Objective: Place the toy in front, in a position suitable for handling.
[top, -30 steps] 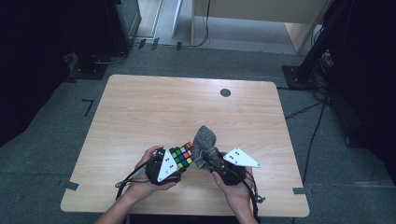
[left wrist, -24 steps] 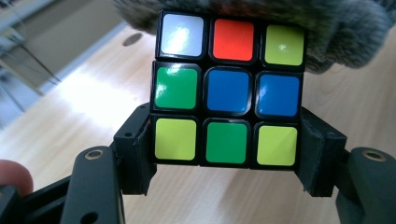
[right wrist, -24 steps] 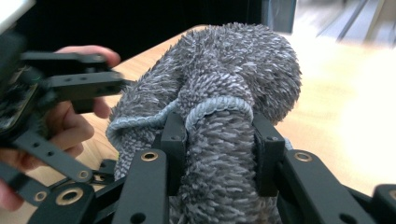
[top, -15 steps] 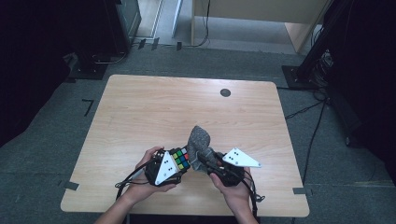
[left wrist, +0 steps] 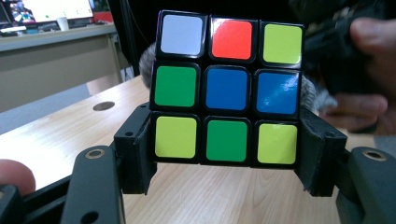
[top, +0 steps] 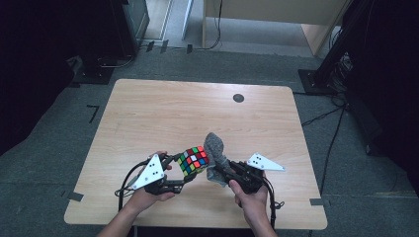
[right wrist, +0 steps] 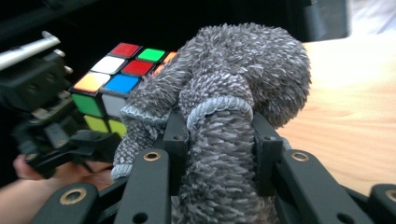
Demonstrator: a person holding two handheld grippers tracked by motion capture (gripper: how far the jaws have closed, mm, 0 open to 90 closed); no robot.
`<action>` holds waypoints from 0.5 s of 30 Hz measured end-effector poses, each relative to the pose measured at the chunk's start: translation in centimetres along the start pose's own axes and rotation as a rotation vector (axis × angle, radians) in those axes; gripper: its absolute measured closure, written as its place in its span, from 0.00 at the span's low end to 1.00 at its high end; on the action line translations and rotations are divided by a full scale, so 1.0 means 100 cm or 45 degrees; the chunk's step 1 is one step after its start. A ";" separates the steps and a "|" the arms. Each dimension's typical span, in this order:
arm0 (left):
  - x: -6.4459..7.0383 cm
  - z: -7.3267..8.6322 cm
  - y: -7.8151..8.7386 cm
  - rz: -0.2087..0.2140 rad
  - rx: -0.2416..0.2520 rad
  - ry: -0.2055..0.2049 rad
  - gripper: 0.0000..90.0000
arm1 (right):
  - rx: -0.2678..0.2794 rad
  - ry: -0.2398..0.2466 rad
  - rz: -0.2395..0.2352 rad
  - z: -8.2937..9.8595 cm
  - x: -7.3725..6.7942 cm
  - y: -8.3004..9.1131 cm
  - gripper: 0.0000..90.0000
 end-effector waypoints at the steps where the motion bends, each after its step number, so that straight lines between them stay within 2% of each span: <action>1: -0.001 -0.002 0.002 0.007 0.021 0.023 0.38 | -0.002 -0.023 -0.039 0.002 0.000 -0.002 0.74; 2: -0.003 -0.004 0.003 0.017 0.045 0.049 0.38 | -0.026 -0.052 -0.092 0.005 0.001 -0.005 0.74; 3: -0.004 -0.006 0.005 0.030 0.070 0.075 0.38 | -0.083 -0.069 -0.131 0.010 0.001 -0.010 0.74; 4: -0.005 -0.007 0.007 0.037 0.080 0.083 0.38 | -0.144 -0.053 -0.116 0.016 0.001 -0.014 0.74; 6: -0.006 -0.006 0.007 0.038 0.073 0.084 0.38 | -0.144 -0.022 -0.068 0.018 0.002 -0.017 0.74; 7: -0.006 -0.006 0.007 0.040 0.067 0.085 0.38 | -0.121 -0.026 -0.063 0.016 0.002 -0.016 0.74; 10: -0.005 -0.004 0.006 0.057 0.054 0.088 0.38 | 0.011 -0.031 -0.047 0.003 0.001 -0.005 0.74; 11: -0.004 -0.004 0.005 0.067 0.055 0.089 0.38 | 0.018 -0.025 -0.055 0.002 0.000 -0.003 0.74; 13: -0.003 -0.004 0.004 0.058 0.044 0.083 0.38 | -0.023 0.012 -0.092 0.005 -0.005 -0.007 0.74; 14: -0.005 -0.003 0.003 0.027 0.029 0.076 0.38 | -0.050 0.026 -0.075 0.008 -0.005 -0.010 0.74; 15: -0.007 -0.002 0.002 -0.017 0.013 0.071 0.38 | -0.115 0.065 -0.009 0.012 -0.003 -0.013 0.74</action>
Point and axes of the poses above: each handheld gripper's, and its own axes: y roughly backward along the jaws, z roughly out of its underside, x roughly to its right, the point moved 6 cm from there along -y, roughly forward along the jaws, and after that the axes turned 6 degrees about -x, right-handed, at the moved point
